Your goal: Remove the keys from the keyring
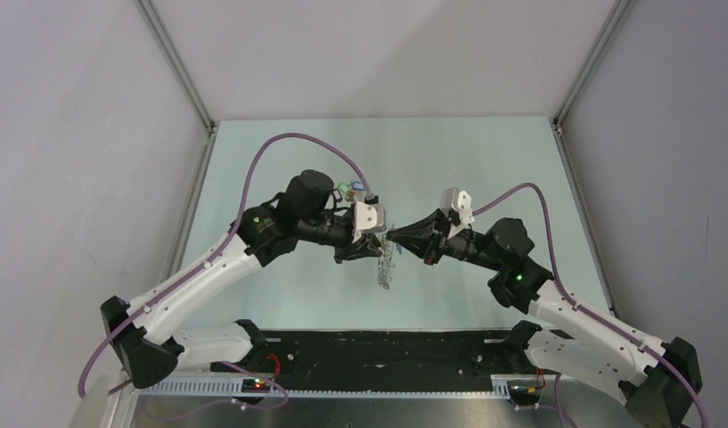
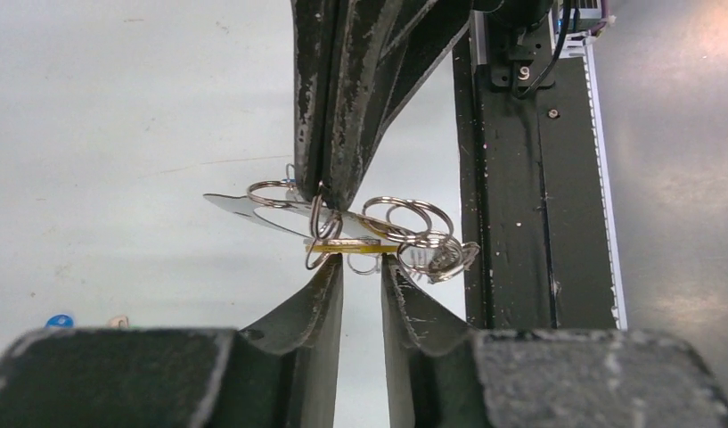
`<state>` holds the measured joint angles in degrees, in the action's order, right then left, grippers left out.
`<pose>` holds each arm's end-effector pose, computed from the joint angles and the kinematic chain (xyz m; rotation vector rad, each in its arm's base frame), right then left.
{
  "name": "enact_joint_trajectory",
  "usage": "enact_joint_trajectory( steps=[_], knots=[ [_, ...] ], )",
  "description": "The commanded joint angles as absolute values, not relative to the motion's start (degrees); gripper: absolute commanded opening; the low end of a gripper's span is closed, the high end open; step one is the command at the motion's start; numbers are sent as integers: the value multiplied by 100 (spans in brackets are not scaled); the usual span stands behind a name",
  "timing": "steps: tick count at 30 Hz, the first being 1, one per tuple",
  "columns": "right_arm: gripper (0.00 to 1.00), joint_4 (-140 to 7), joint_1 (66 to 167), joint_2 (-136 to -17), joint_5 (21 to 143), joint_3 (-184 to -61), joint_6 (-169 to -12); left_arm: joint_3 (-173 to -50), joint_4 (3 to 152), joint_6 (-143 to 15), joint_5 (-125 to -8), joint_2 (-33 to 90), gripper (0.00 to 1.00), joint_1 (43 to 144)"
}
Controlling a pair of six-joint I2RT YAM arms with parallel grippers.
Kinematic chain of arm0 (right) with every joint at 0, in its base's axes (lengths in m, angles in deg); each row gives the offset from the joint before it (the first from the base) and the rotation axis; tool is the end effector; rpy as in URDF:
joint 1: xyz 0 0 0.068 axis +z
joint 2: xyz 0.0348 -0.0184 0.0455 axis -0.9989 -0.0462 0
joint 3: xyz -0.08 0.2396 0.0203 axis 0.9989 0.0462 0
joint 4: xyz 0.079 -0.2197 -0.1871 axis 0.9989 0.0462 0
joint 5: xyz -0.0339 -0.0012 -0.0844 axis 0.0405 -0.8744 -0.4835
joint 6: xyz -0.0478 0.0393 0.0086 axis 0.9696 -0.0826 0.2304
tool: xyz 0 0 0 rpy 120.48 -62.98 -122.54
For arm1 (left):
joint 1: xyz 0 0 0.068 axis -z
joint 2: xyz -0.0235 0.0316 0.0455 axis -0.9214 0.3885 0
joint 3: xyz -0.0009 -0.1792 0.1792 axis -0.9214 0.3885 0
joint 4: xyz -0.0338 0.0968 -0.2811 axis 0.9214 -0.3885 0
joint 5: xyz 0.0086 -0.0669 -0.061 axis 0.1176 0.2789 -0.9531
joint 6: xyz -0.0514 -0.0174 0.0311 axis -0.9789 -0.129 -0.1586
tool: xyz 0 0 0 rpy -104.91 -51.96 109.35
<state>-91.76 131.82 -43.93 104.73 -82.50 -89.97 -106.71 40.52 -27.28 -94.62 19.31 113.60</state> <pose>0.1712 0.2012 0.3124 -0.9028 1.1833 1.0801 0.1863 -0.2369 0.3369 1.5508 1.5255 -0.8992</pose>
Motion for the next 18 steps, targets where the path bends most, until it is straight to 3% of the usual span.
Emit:
enact_joint_trajectory(
  steps=[1, 18],
  knots=[
    [0, -9736, 13203, -4333, 10331, -8303, -8987, -10790, 4145, -2631, -9654, 1599, 28, 11303],
    [0, -9953, 13335, -4536, 10706, -8307, -8925, -10747, 4321, -2668, -9579, 1505, 35, 11206]
  ],
)
